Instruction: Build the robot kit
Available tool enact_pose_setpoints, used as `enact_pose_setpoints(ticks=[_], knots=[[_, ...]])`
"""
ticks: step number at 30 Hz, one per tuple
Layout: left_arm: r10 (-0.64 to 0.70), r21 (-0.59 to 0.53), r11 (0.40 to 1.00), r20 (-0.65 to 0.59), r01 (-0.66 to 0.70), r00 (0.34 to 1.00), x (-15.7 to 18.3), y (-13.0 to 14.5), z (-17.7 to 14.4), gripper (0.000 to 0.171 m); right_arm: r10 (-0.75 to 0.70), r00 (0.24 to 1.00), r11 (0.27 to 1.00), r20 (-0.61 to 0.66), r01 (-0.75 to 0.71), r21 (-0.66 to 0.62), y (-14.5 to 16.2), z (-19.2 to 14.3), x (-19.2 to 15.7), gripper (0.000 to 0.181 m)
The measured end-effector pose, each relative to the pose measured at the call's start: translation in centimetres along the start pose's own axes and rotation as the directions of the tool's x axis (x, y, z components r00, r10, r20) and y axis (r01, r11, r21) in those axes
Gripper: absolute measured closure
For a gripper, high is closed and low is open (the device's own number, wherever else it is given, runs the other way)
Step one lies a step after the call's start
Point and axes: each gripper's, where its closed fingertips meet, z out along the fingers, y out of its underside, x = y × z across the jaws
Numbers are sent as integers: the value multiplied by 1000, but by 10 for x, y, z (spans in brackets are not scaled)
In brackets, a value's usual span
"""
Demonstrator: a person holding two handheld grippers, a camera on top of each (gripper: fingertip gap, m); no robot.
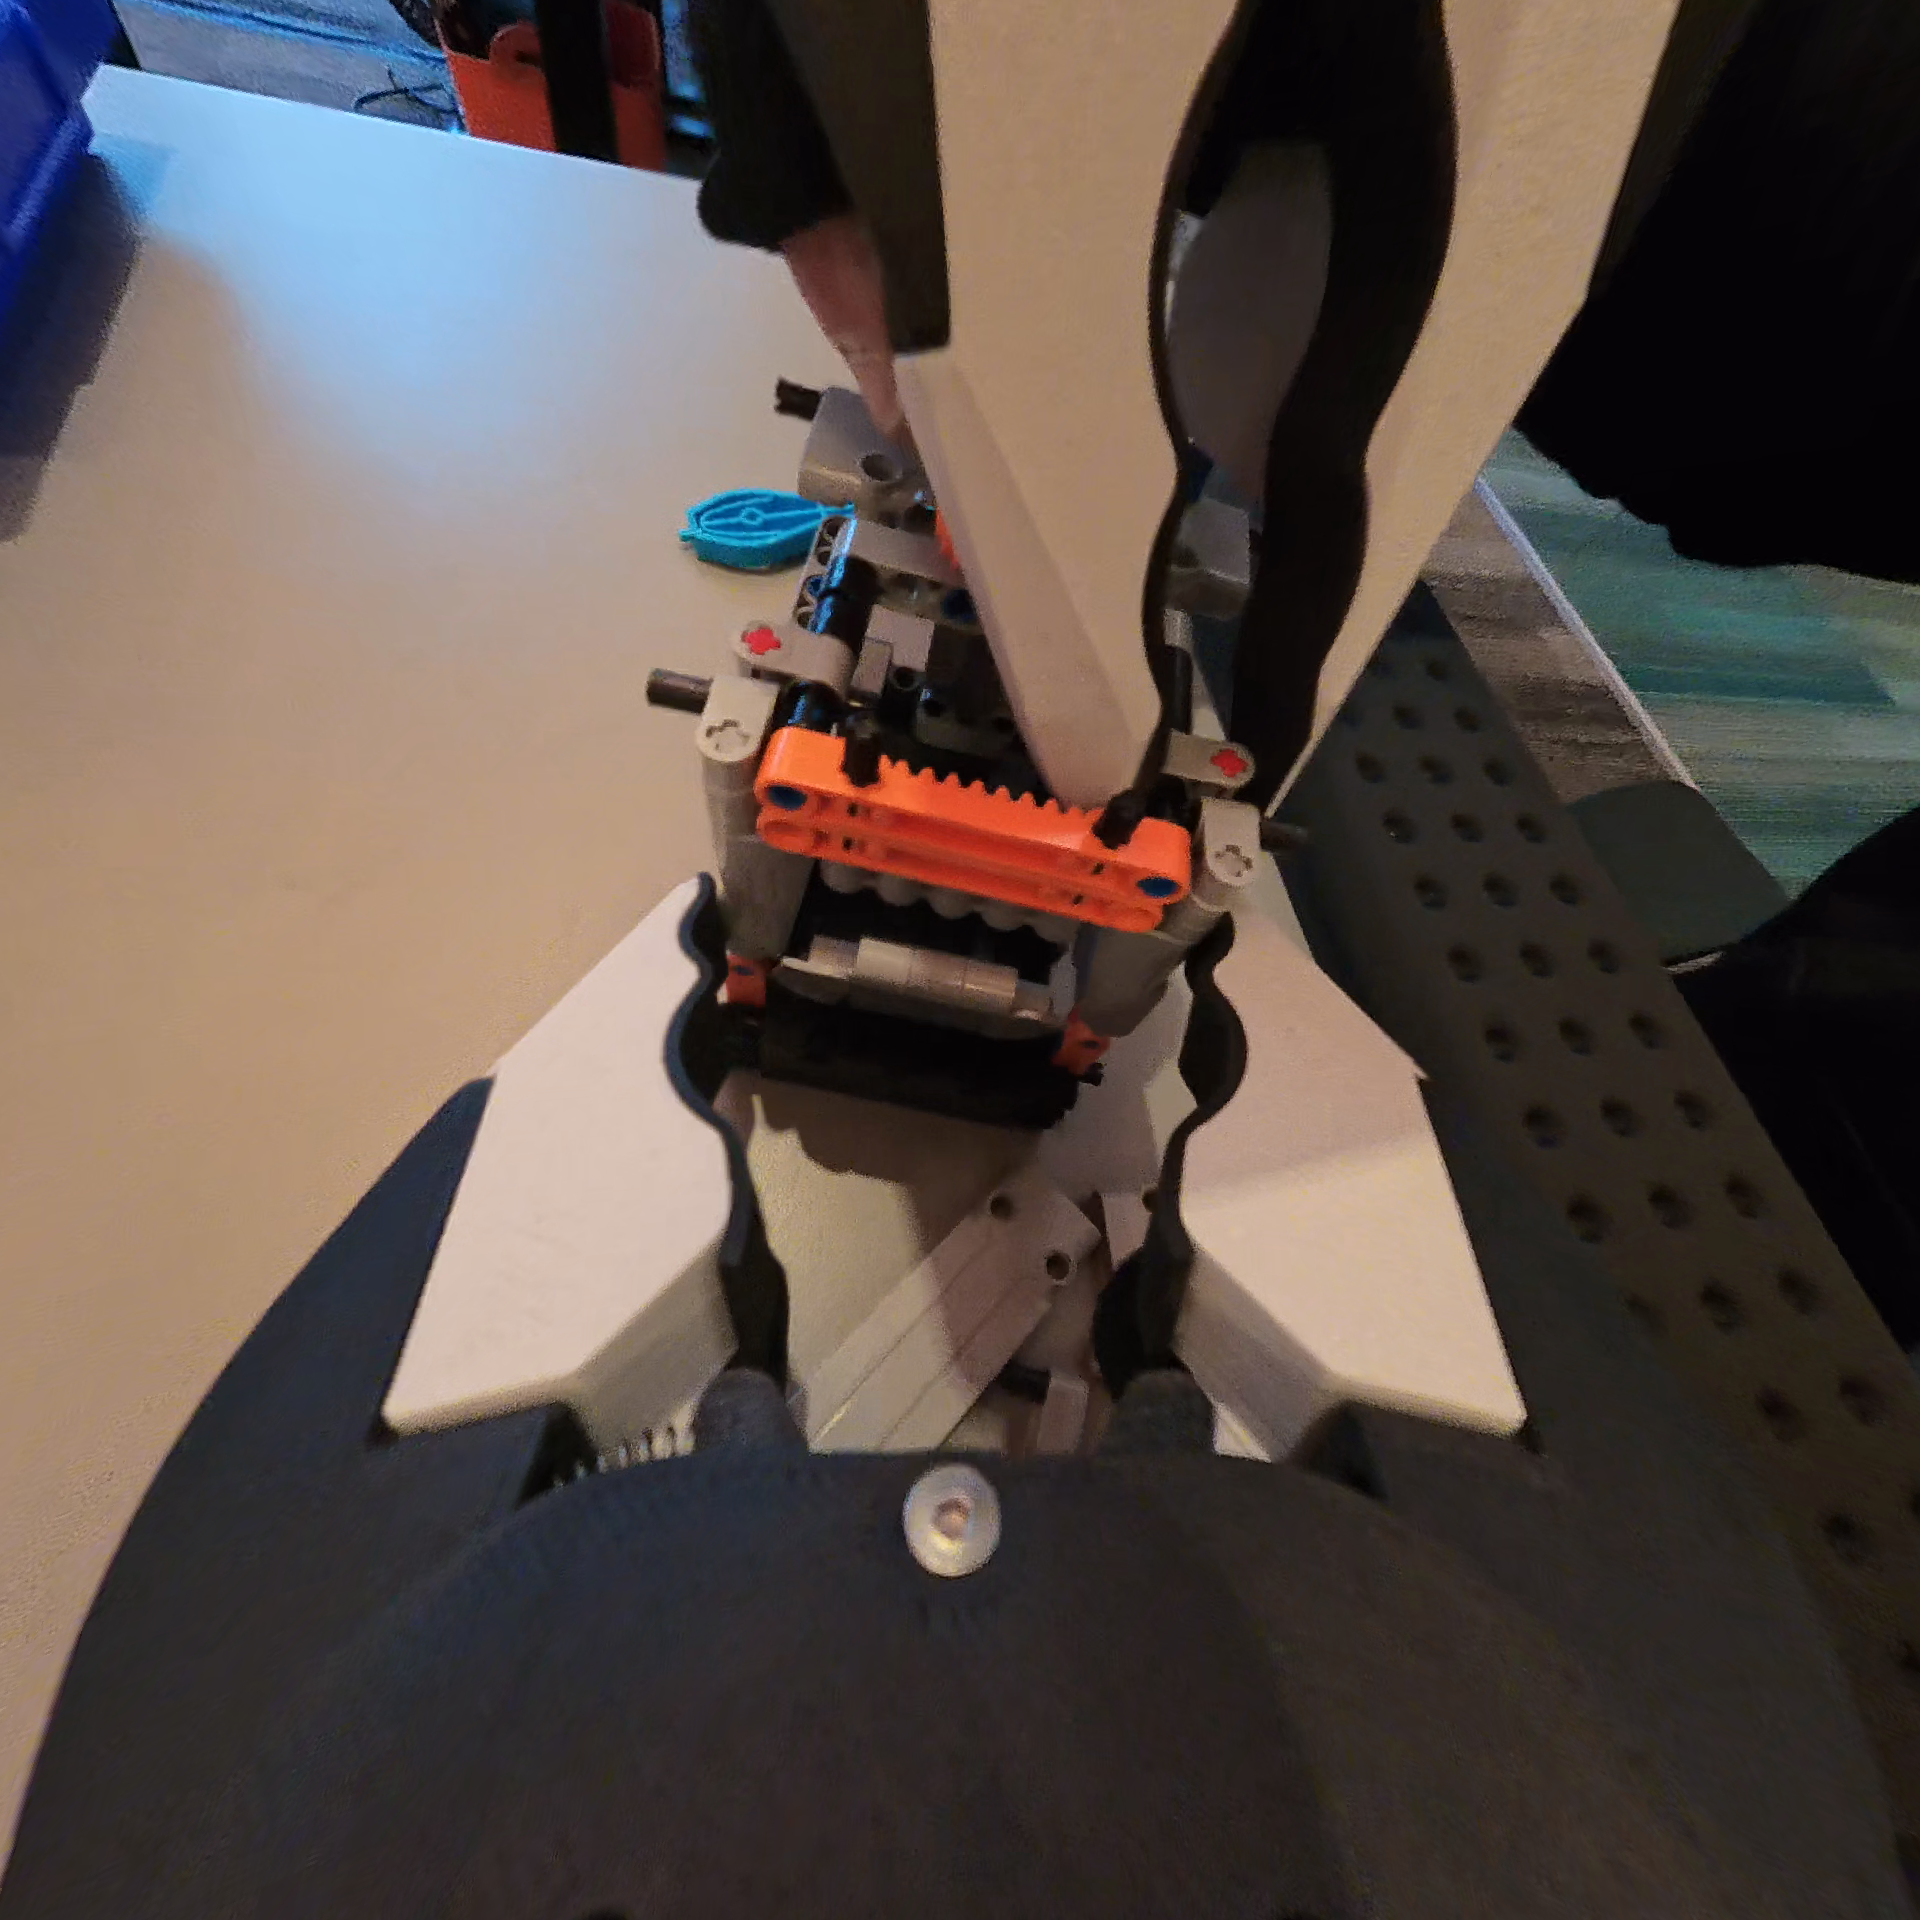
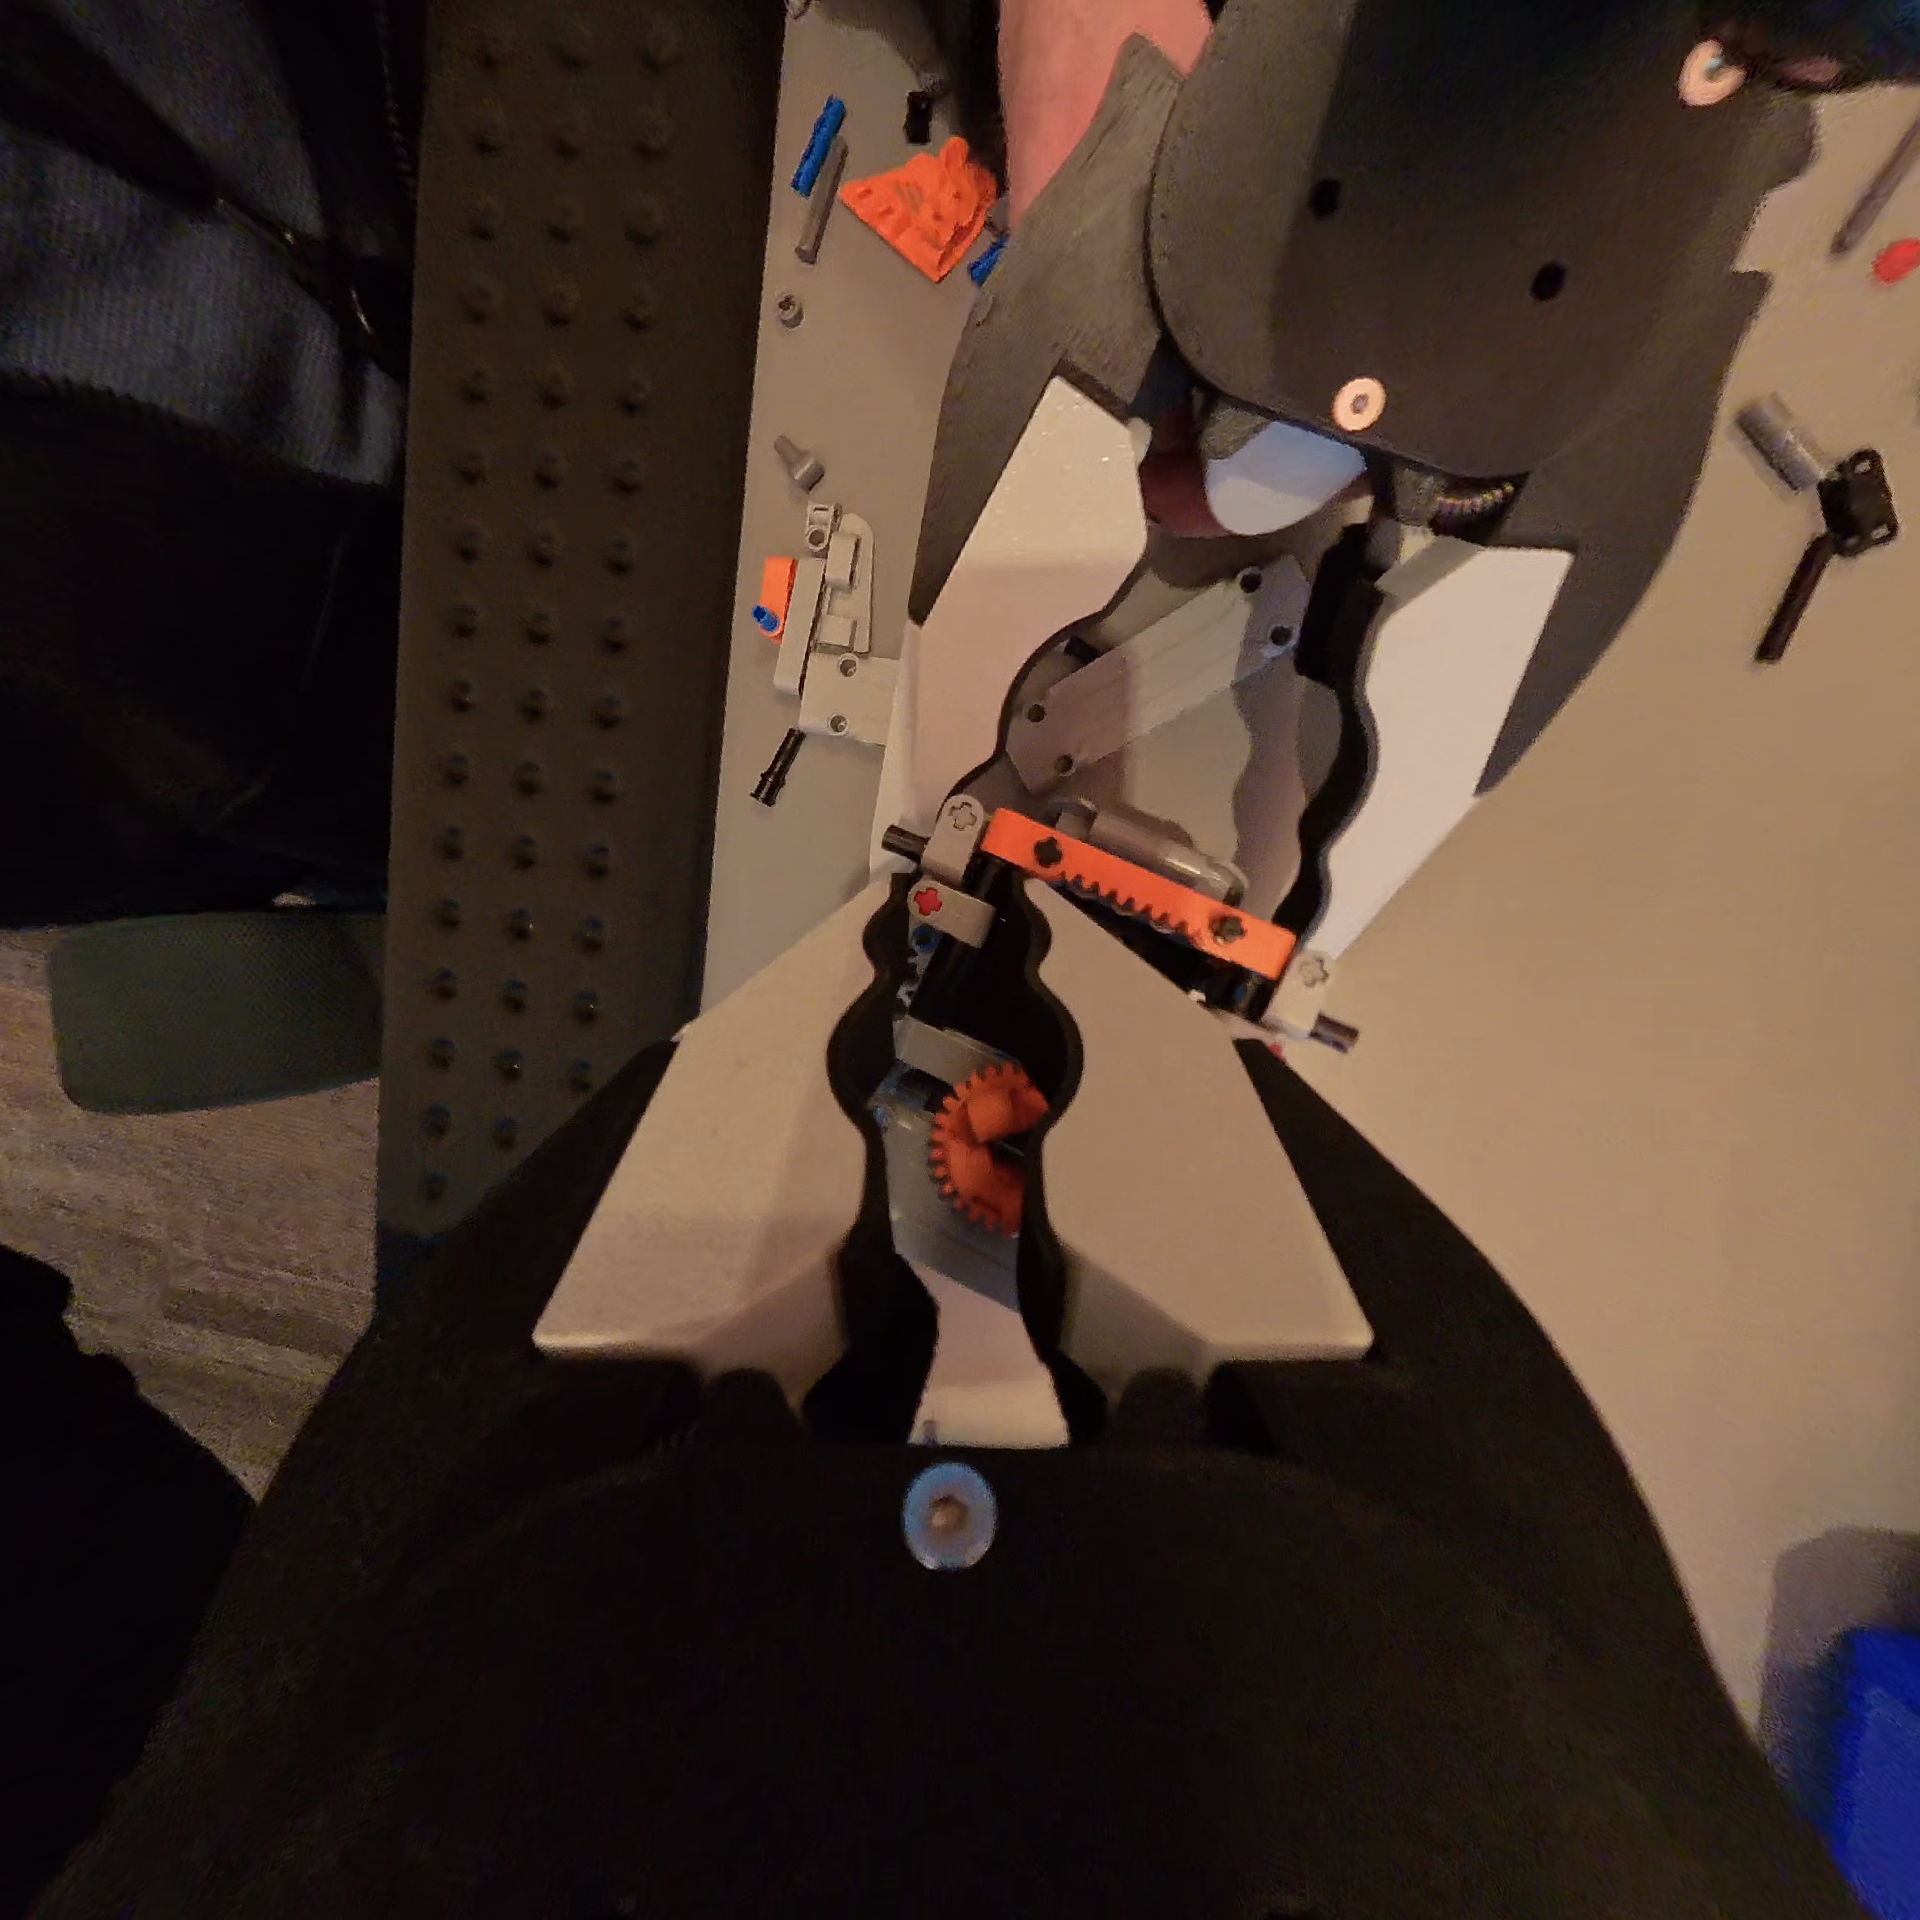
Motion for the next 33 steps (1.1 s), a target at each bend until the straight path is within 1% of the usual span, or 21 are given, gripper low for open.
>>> enact_pose_setpoints(ticks=[2, 4, 5, 6, 8, 9, 10, 11, 13, 14, 15, 17, 19, 20, 26, 30, 33], knots=[[-3, 1, 1000, 8, 3, 1000, -2, 0, 0, 85, 65, 998, 998, -24, -65, -2, 0, -4, 0, 158], [-12, 9, 1000, 35, 12, 999, -4, -1, -1, 86, 106, 991, 994, -82, -106, 7, -1, -8, 0, 159], [-17, 12, 1000, 53, 16, 998, -5, -1, -1, 86, 134, 987, 991, -90, -133, 14, -3, -9, -3, 155], [-32, 18, 999, 78, 31, 996, -7, -1, -1, 85, 159, 980, 987, -119, -159, 3, -1, -9, -2, 151], [-71, 30, 997, 142, 68, 987, -13, -3, 0, 85, 216, 958, 975, -188, -222, -15, 6, -9, 3, 153], [-77, 35, 997, 172, 72, 982, -15, -3, 0, 85, 232, 952, 971, -199, -239, -12, 7, -8, 3, 148], [-79, 38, 997, 194, 73, 978, -15, -4, 1, 85, 248, 943, 966, -223, -257, -11, 9, -8, 5, 151], [-69, 21, 998, 207, 66, 976, -15, -2, 3, 83, 273, 933, 960, -235, -281, -1, 10, -9, 6, 154], [-17, -28, 999, 211, 24, 977, -13, 5, 8, 72, 313, 921, 949, -234, -312, 41, 8, -11, 9, 153], [-1, -37, 999, 211, 9, 977, -12, 7, 9, 70, 333, 915, 942, -229, -331, 48, 8, -11, 9, 150], [-3, -32, 999, 206, 9, 979, -12, 7, 8, 72, 333, 917, 942, -219, -331, 50, 7, -9, 8, 152], [-30, -13, 999, 195, 33, 980, -14, 6, 6, 85, 317, 920, 948, -229, -316, 42, 6, -5, 8, 151], [-30, -8, 999, 184, 32, 982, -14, 6, 5, 86, 313, 917, 949, -246, -313, 37, 5, -3, 9, 149], [-31, -11, 999, 184, 33, 982, -14, 6, 5, 86, 306, 920, 951, -245, -306, 40, 3, -2, 9, 153], [-74, 8, 997, 185, 74, 980, -17, 5, 5, 88, 336, 893, 940, -299, -335, 55, 3, -5, 15, 164], [-43, -11, 999, 208, 46, 977, -16, 6, 6, 89, 298, 890, 949, -345, -314, 10, 4, -2, 13, 165], [-44, -7, 999, 204, 46, 978, -15, 5, 7, 89, 279, 890, 953, -361, -304, -14, 5, -2, 11, 165]])
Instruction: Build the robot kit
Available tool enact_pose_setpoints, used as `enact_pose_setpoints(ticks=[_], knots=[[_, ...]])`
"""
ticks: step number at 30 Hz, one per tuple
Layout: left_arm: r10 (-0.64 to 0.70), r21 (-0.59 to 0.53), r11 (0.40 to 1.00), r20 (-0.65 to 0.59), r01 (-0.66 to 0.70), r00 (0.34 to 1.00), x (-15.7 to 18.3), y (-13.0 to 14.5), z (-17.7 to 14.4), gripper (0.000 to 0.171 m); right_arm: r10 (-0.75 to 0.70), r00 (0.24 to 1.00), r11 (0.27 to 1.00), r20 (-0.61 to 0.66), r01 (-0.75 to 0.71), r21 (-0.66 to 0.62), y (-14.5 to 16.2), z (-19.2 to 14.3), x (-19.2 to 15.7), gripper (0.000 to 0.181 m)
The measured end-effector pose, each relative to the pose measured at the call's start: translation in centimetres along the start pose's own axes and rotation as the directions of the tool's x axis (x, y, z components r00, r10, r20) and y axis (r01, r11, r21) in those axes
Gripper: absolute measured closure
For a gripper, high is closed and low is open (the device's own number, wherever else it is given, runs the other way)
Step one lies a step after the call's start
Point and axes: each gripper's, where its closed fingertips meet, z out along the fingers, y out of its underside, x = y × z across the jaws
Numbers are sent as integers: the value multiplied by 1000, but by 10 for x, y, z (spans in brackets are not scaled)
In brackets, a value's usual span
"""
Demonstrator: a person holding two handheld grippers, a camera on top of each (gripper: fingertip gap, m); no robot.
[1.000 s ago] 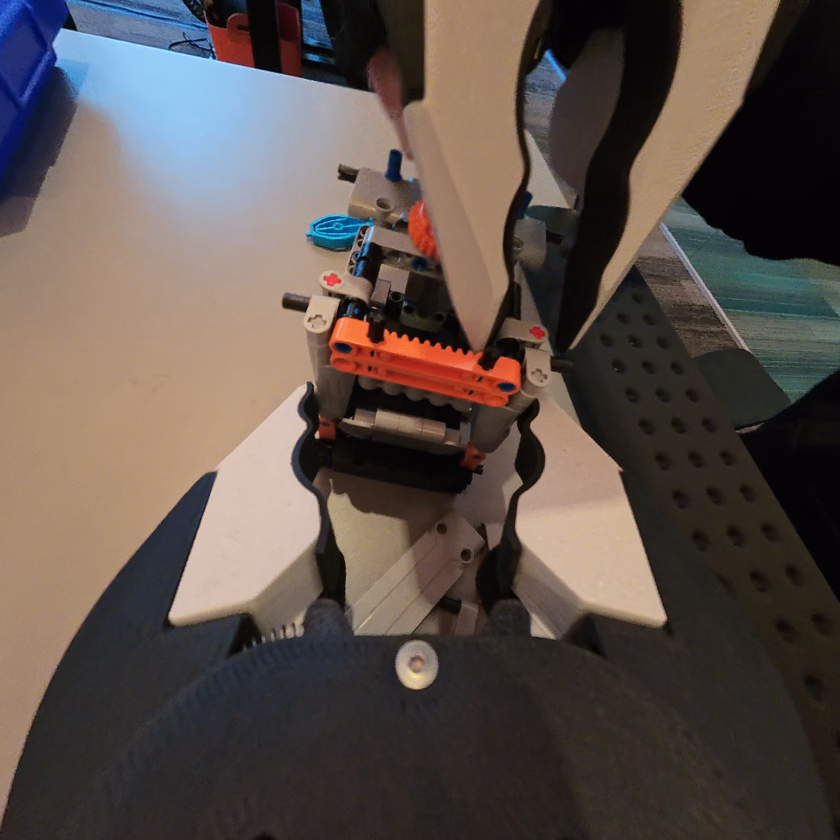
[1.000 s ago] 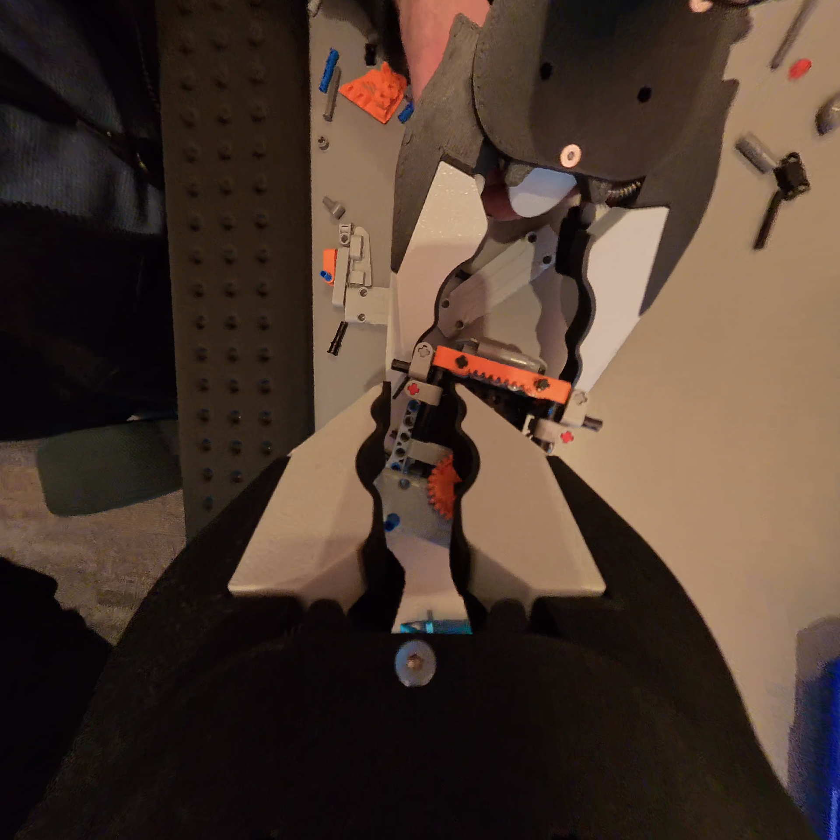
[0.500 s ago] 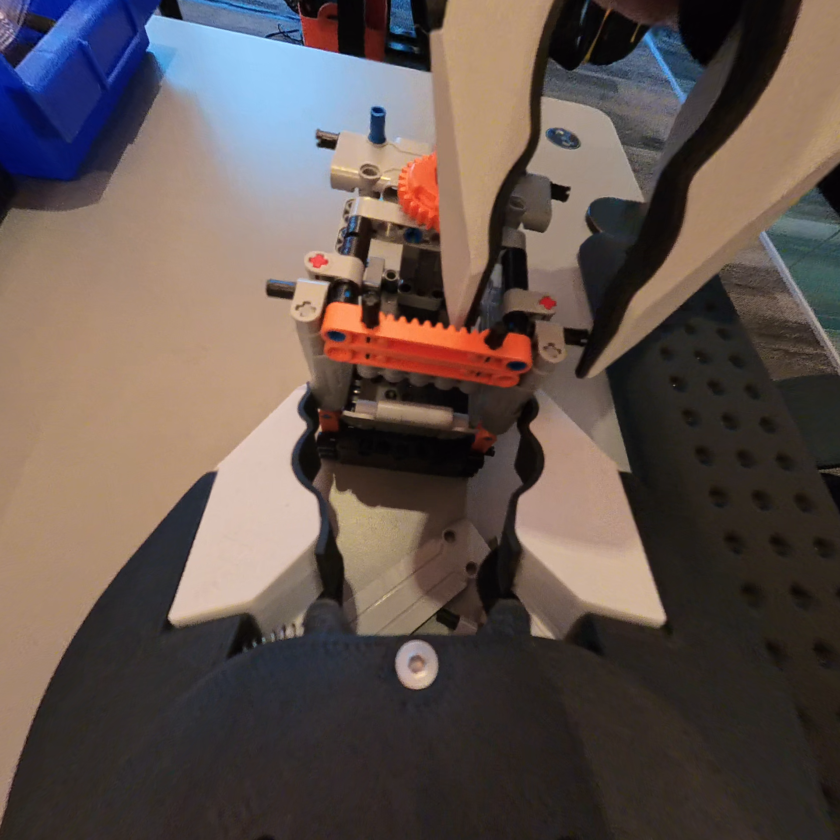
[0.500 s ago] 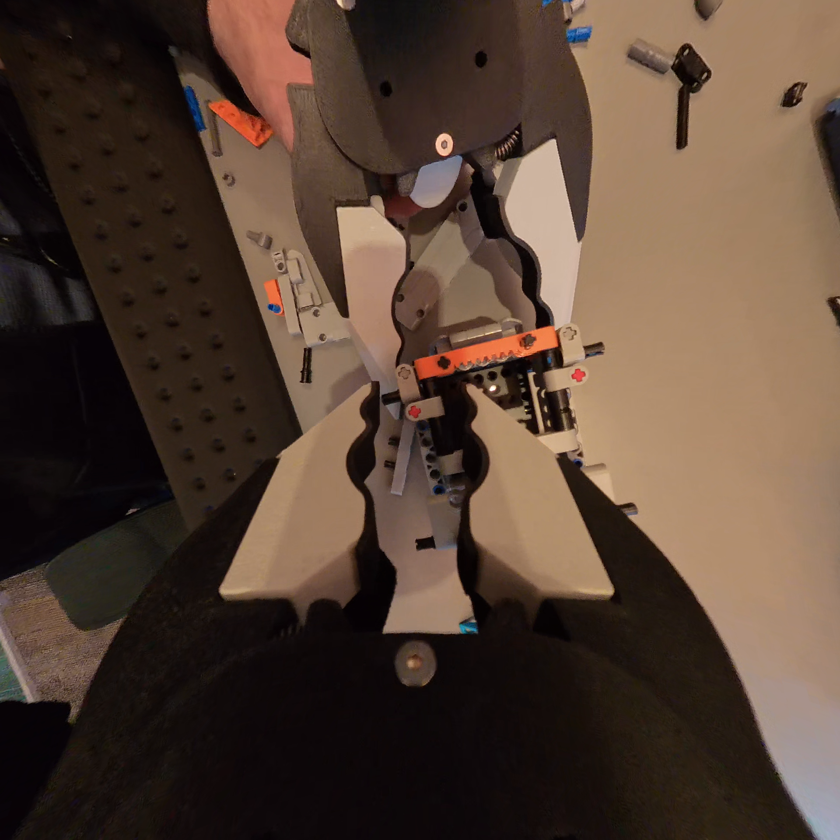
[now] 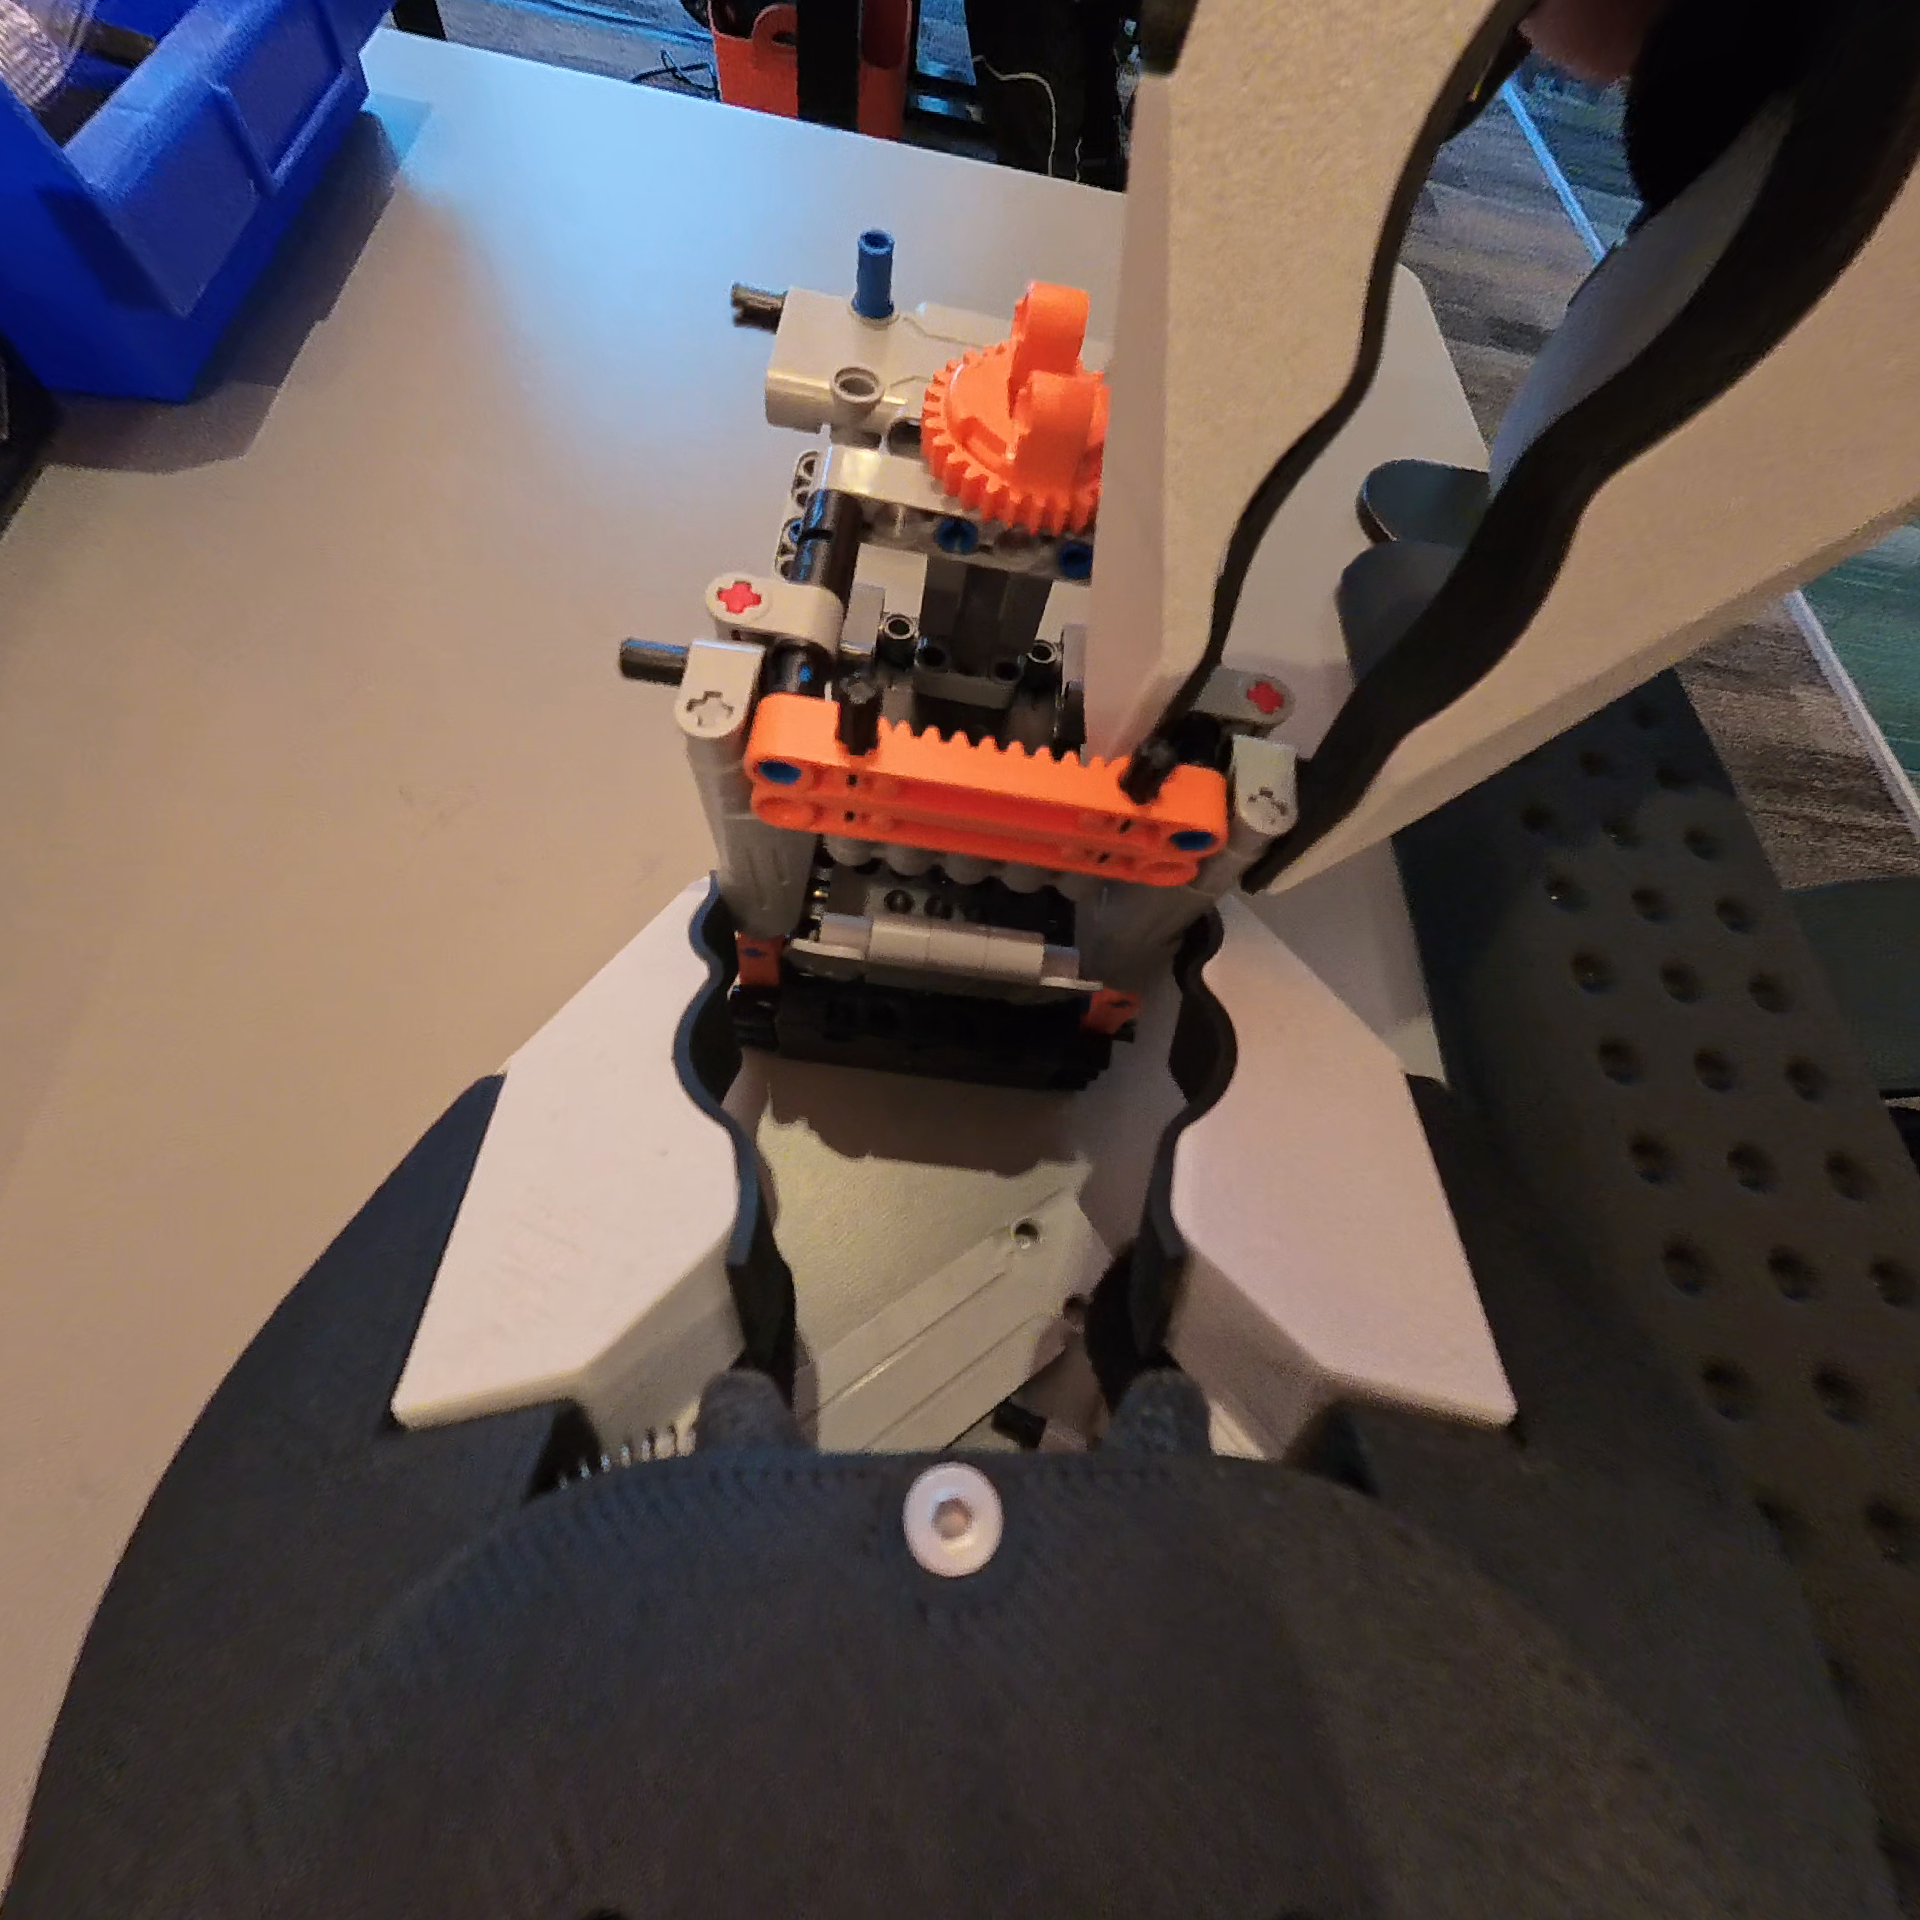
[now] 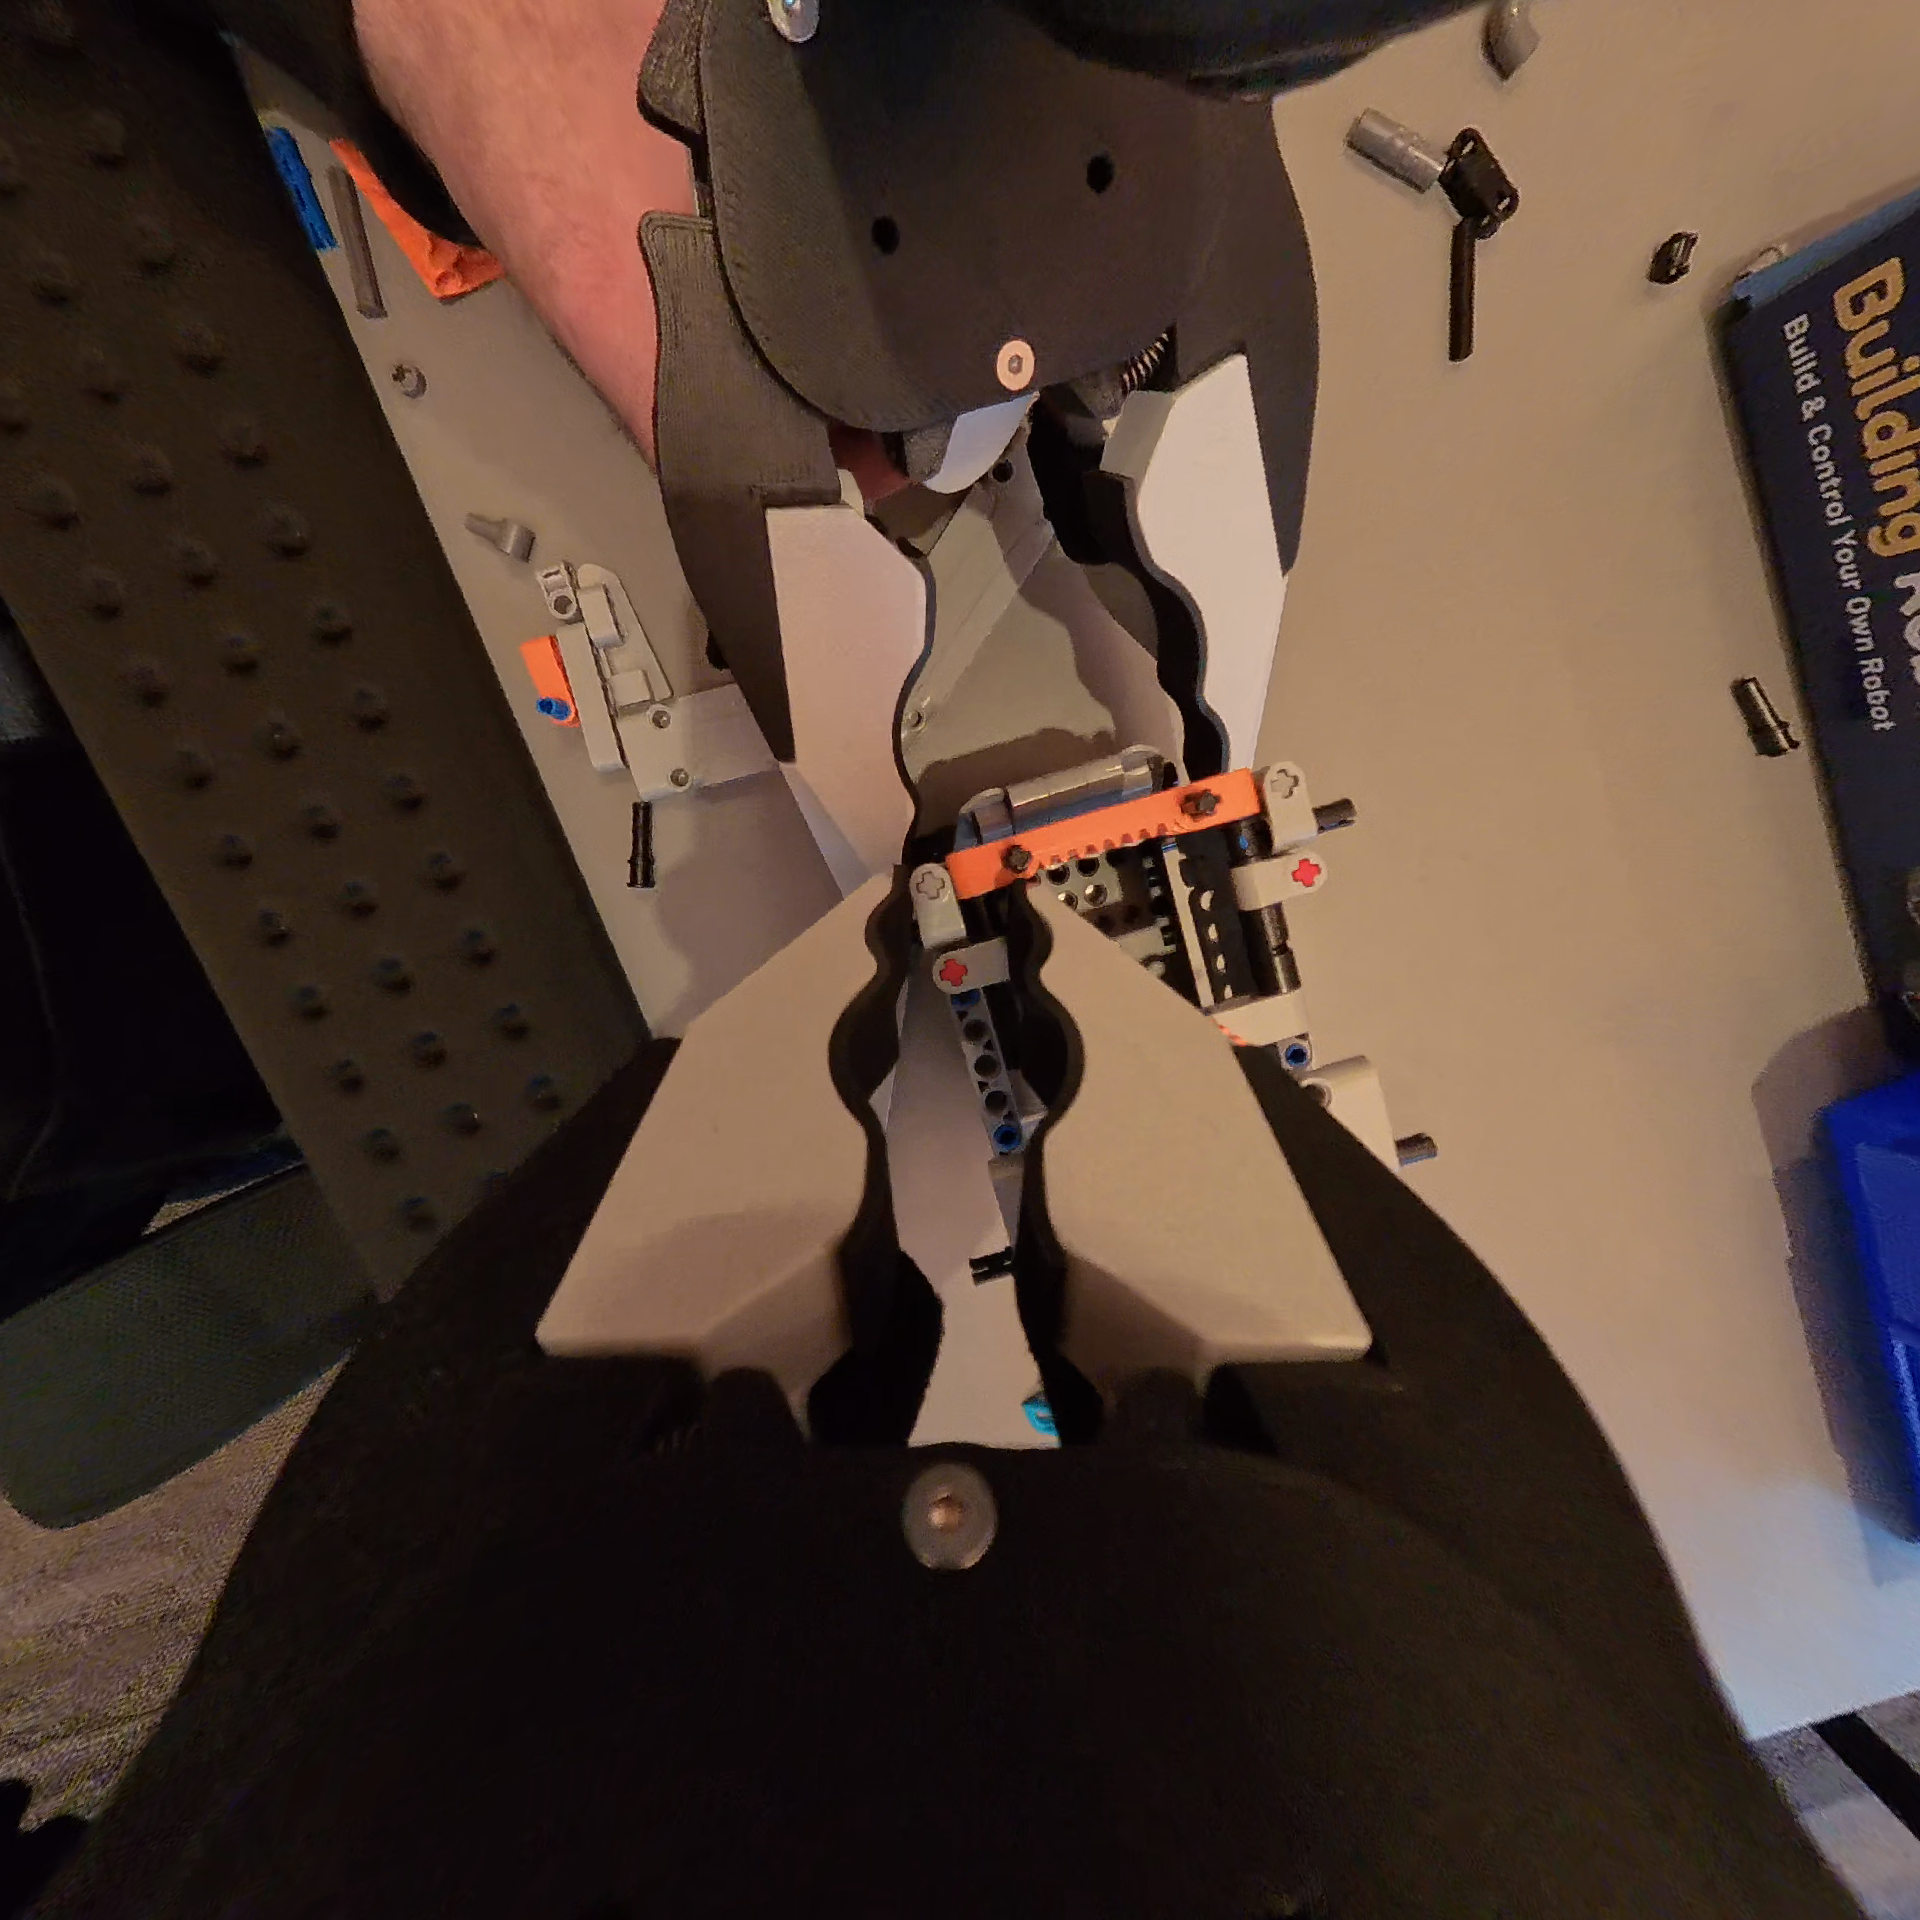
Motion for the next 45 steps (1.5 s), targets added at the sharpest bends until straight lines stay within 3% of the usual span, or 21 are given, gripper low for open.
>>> enact_pose_setpoints(ticks=[14, 19, 27, 35, 39, 42, 45], knots=[[9, 40, 999, -47, -7, 999, 4, -5, -5, 90, 49, 995, 993, 82, -57, 99, -5, -6, 0, 167], [47, -38, 998, -45, -48, 998, 5, 10, 0, 86, 45, 994, 993, 96, -55, 106, -3, -8, -1, 166], [56, -39, 998, -17, -56, 998, 2, 9, 1, 91, 57, 995, 992, 84, -66, 109, -1, -9, -1, 164], [55, -67, 996, 23, -54, 998, -1, 11, 1, 92, 19, 1000, 999, 8, -19, -30, 2, -5, 0, 158], [15, -35, 999, 31, -14, 999, -4, 3, -4, 92, 33, 994, 998, -102, -39, -54, 4, -15, 9, 152], [-46, -9, 999, 38, 46, 998, -10, 0, -8, 92, 67, 967, 997, -247, -71, -7, 2, -31, 15, 150], [-109, 19, 994, 31, 108, 994, -14, -3, -13, 92, 144, 950, 986, -276, -115, 118, -2, -42, 3, 166]])
